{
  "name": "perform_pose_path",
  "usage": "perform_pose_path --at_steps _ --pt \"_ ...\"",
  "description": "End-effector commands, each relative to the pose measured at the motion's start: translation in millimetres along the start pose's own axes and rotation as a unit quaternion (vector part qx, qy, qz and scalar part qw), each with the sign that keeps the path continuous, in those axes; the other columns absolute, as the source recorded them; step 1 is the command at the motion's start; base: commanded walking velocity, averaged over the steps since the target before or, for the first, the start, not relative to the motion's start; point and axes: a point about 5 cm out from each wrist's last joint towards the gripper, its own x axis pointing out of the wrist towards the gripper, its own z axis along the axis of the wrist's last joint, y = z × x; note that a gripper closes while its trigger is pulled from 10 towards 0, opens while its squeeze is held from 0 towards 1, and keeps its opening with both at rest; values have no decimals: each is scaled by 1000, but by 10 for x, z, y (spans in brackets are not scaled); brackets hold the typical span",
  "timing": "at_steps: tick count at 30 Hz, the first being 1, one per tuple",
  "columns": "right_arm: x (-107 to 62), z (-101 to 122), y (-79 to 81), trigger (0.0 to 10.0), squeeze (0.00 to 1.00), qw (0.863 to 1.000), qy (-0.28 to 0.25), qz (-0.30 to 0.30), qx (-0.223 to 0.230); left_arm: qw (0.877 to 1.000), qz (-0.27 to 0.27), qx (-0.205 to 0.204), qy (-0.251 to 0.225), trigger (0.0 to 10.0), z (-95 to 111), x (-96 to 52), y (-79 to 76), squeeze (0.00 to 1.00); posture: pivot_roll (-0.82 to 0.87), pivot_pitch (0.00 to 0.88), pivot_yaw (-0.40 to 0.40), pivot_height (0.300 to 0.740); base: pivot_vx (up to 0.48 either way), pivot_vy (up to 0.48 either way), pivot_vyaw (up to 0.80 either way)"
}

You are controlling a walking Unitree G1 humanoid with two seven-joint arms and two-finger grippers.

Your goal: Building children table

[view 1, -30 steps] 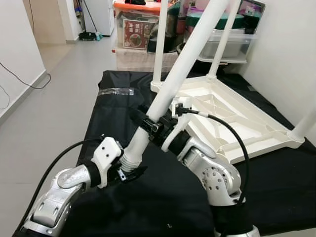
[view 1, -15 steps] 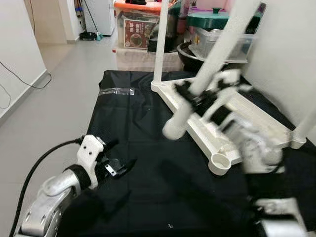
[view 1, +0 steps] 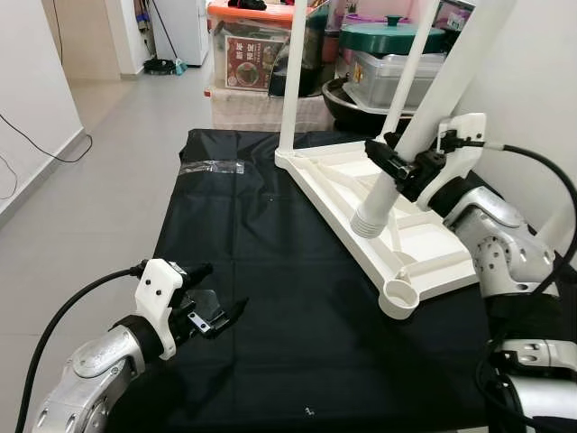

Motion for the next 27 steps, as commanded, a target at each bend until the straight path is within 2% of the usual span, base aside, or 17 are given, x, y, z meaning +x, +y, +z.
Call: perform_pose_path --at_steps 1,13,17,18,20,21,23,25,27 --pt "7 -19 2 0 0 1000 -2 5 -4 1000 -1 -5 3 10000 -2 -3 -11 0 84 0 -102 740 0 0 0" --pt "2 -140 -23 0 0 1000 17 12 -17 1000 2 -7 7 10000 -6 -23 -20 0 88 0 -103 740 0 0 0" --pt "-25 -210 -15 0 0 998 33 22 -51 1000 4 -8 9 10000 -16 -30 -15 0 90 0 -103 740 0 0 0" --pt "-40 -236 -11 0 0 996 41 27 -73 1000 5 -7 10 10000 -18 -33 -11 0 90 0 -103 740 0 0 0" --pt "-40 -236 -11 0 0 996 41 27 -73 1000 5 -7 10 10000 -18 -33 -11 0 90 0 -103 740 0 0 0" --pt "-63 -267 -6 0 0 992 53 36 -105 1000 6 -7 10 10000 -19 -36 -6 0 88 0 -104 740 0 0 0" --pt "-63 -267 -6 0 0 992 53 36 -105 1000 6 -7 10 10000 -19 -36 -6 0 88 0 -104 740 0 0 0" --pt "-156 -355 27 0 0 978 87 79 -172 1000 8 -7 11 10000 -23 -40 -2 0 84 0 -104 740 0 0 0" --pt "-156 -355 27 0 0 978 87 79 -172 1000 8 -7 11 10000 -23 -40 -2 0 84 0 -104 740 0 0 0"
